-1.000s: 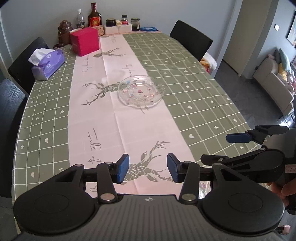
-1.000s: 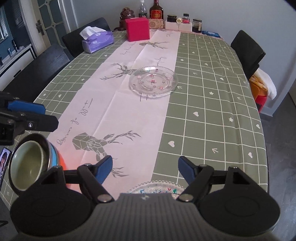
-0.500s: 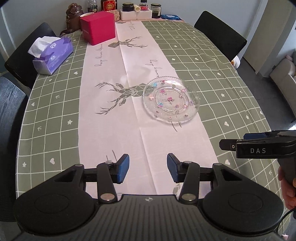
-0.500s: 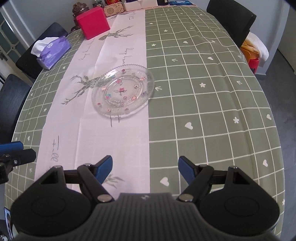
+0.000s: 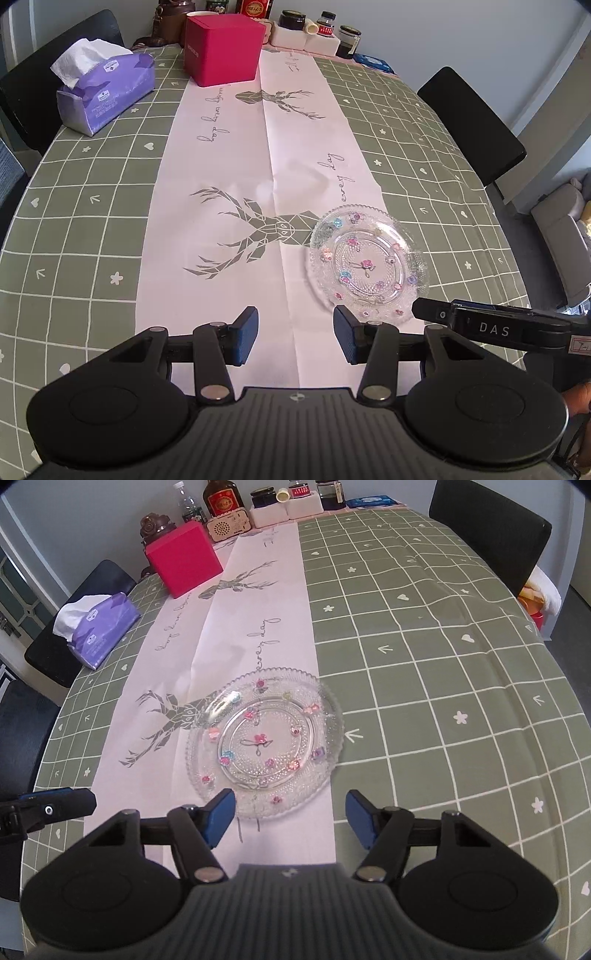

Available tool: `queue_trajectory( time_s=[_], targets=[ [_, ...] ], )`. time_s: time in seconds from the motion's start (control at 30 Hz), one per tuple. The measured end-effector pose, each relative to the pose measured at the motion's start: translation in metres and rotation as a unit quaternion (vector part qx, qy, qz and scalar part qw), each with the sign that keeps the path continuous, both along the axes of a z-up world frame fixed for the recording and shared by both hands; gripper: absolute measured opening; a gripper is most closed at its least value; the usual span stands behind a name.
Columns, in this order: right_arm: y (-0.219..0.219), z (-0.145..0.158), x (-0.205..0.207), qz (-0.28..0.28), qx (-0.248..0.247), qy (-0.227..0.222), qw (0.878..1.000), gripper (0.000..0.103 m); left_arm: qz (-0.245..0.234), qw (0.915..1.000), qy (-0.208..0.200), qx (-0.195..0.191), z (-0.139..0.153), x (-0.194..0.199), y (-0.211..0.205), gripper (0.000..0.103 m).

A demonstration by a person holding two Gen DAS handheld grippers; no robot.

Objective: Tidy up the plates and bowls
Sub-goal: 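Close both tools on the rim of the second glass plate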

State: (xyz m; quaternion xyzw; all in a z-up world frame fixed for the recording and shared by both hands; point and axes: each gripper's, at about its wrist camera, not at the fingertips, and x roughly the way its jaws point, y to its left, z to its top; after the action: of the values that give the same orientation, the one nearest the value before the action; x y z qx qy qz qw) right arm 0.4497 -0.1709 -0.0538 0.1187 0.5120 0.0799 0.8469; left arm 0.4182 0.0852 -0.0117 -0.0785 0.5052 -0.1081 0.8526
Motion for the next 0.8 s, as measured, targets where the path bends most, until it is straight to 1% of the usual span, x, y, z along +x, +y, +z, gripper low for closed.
queue_trajectory(
  time_s=[0.03,0.1,0.17,0.23,0.27,0.37,0.4,0.47,0.53,0.63,0.8],
  targets=[
    [0.001,-0.004,0.004,-0.002,0.000,0.002,1.000,0.060,0.000,1.0000,0.003,-0.002,-0.004,0.003,0.001,0.054],
    [0.001,-0.011,0.012,-0.008,-0.002,0.005,1.000,0.059,0.000,0.9999,0.007,-0.010,-0.010,0.008,0.001,0.054],
    [0.000,-0.018,0.018,-0.015,-0.001,0.009,1.000,0.056,-0.002,0.9998,0.008,-0.018,-0.016,0.011,0.001,0.054],
    [-0.004,-0.026,0.023,-0.023,0.007,0.019,1.000,0.048,-0.007,0.9996,0.010,-0.024,-0.021,0.014,-0.001,0.054],
    [-0.006,-0.030,0.025,-0.028,0.012,0.024,0.999,0.046,-0.009,0.9996,0.010,-0.027,-0.023,0.015,-0.002,0.054],
    [-0.010,-0.034,0.030,-0.038,0.019,0.012,0.999,0.043,-0.012,0.9991,0.001,-0.040,-0.028,0.019,-0.003,0.054],
    [-0.012,-0.034,0.031,-0.040,0.022,0.008,0.999,0.038,-0.012,0.9989,-0.003,-0.046,-0.029,0.021,-0.003,0.054],
    [-0.014,-0.035,0.033,-0.045,0.023,0.000,0.999,0.033,-0.008,0.9982,-0.011,-0.058,-0.032,0.025,-0.005,0.054],
    [-0.016,-0.036,0.035,-0.046,0.021,-0.004,0.999,0.025,-0.006,0.9975,-0.017,-0.068,-0.035,0.030,-0.007,0.054],
    [-0.019,-0.037,0.036,-0.044,0.020,-0.006,0.999,0.017,-0.002,0.9976,-0.024,-0.065,-0.042,0.037,-0.012,0.054],
    [-0.021,-0.037,0.034,-0.036,0.024,-0.008,0.999,0.017,0.013,0.9981,-0.016,-0.058,-0.060,0.049,-0.020,0.049]
  ],
)
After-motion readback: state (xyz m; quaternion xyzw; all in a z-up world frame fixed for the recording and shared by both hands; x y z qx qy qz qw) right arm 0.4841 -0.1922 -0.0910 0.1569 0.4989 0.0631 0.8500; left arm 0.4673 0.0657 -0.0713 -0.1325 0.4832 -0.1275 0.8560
